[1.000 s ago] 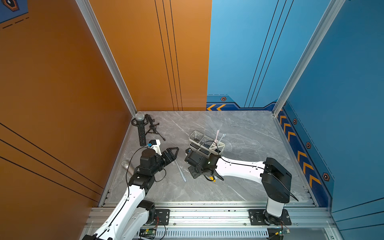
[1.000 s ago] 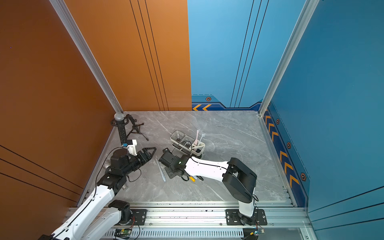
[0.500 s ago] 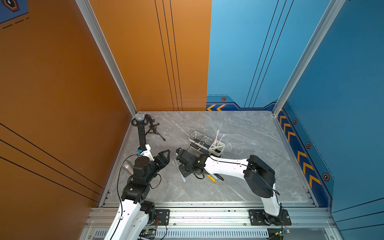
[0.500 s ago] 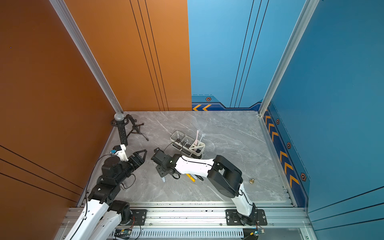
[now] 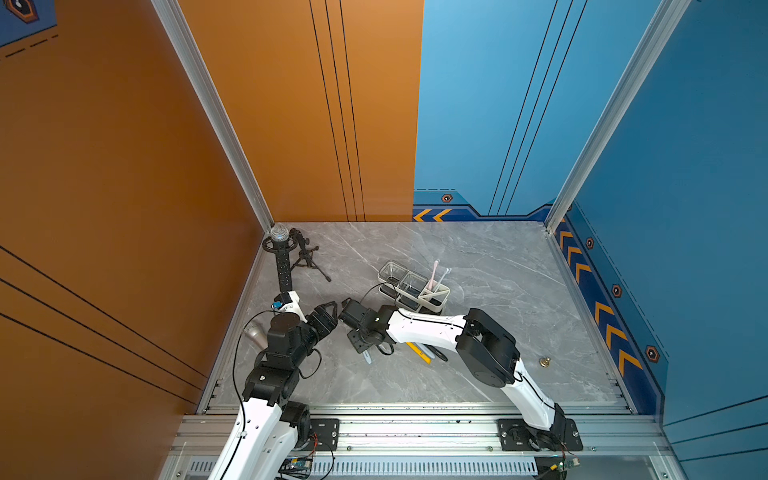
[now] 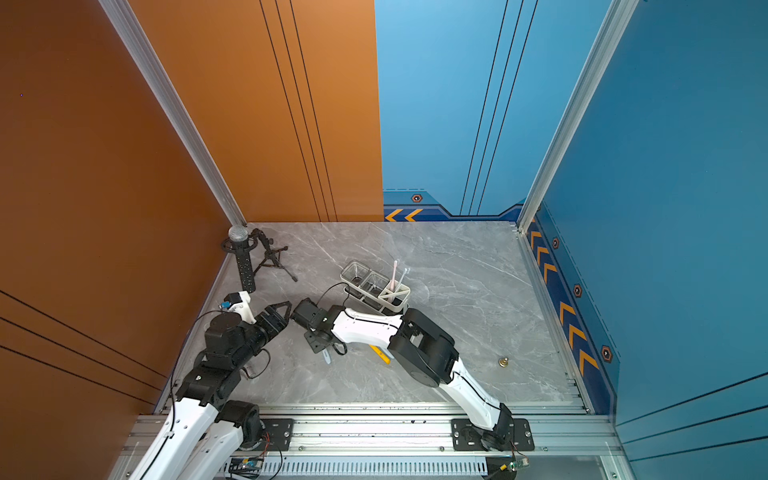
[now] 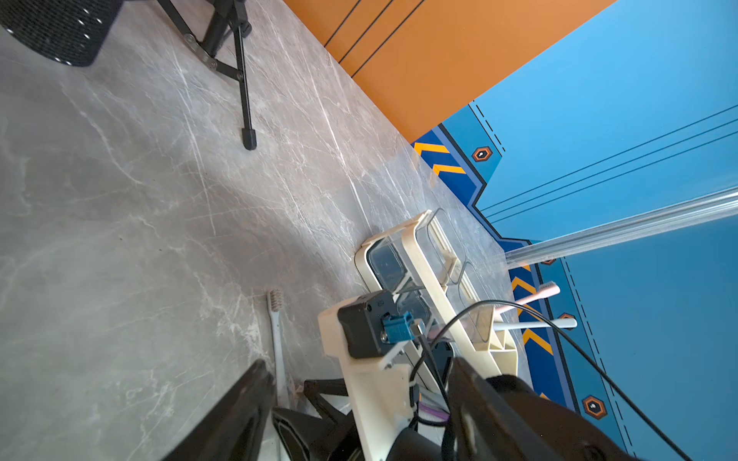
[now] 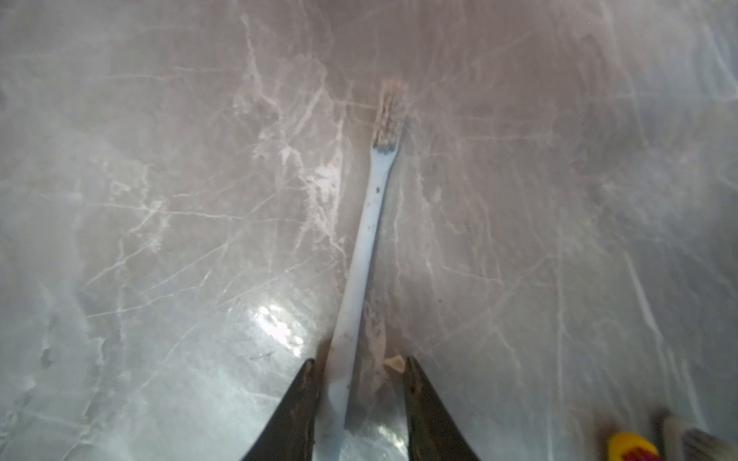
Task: Place the toothbrush into the toothbrush holder
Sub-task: Move the toothbrush to the center of the board.
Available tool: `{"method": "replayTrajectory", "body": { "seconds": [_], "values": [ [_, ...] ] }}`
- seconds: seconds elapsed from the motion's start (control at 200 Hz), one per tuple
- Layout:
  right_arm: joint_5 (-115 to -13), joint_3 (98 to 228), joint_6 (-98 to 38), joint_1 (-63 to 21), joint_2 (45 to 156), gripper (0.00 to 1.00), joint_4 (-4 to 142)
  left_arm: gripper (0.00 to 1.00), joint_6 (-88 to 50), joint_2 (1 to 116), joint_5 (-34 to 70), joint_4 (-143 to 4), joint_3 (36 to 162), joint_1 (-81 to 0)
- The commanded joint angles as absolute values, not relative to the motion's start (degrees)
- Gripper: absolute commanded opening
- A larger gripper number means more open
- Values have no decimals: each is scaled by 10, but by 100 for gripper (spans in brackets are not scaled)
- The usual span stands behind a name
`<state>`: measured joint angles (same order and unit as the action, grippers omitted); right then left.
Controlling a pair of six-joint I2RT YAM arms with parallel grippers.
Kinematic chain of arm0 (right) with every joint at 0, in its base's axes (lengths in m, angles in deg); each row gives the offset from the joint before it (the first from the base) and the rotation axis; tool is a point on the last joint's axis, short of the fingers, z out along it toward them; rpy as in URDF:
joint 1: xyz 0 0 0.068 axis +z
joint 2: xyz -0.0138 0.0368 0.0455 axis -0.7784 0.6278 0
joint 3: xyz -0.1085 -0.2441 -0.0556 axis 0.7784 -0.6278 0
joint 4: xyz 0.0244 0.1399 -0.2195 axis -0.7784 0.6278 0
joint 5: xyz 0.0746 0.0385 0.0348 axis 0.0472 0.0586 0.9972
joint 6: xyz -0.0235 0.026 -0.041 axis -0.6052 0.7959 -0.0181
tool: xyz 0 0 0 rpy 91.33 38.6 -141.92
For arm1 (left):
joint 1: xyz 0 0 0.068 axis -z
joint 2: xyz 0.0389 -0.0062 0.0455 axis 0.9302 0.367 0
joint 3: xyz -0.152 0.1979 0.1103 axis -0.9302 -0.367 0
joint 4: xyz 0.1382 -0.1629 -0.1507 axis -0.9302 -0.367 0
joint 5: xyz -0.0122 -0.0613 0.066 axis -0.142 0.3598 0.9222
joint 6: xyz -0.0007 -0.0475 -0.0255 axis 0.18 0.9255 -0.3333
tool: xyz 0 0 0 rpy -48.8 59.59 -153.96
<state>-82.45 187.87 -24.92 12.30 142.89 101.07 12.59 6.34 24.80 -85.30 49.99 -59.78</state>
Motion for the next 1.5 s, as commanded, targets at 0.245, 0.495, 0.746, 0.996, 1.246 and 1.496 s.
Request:
{"method": "replayTrajectory", "body": {
  "seconds": [0.245, 0.495, 0.746, 0.996, 1.246, 1.496],
  "values": [
    [-858, 1838, -251, 110, 1445, 14, 1116, 73, 113, 42, 256, -861, 505, -599],
    [-840, 1805, -263, 95, 1442, 0, 1126, 74, 105, 62, 224, -861, 501, -599],
    [-814, 1745, -264, 77, 1380, 0, 1074, 75, 107, 85, 185, -860, 491, -599],
    [-805, 1733, -256, 73, 1341, 0, 1047, 76, 125, 100, 137, -807, 489, -600],
    [-815, 1690, -247, 73, 1271, 0, 1015, 76, 147, 188, 55, -722, 490, -597],
    [-816, 1674, -248, 71, 1240, 0, 1008, 76, 143, 210, 67, -707, 493, -578]
  ]
}}
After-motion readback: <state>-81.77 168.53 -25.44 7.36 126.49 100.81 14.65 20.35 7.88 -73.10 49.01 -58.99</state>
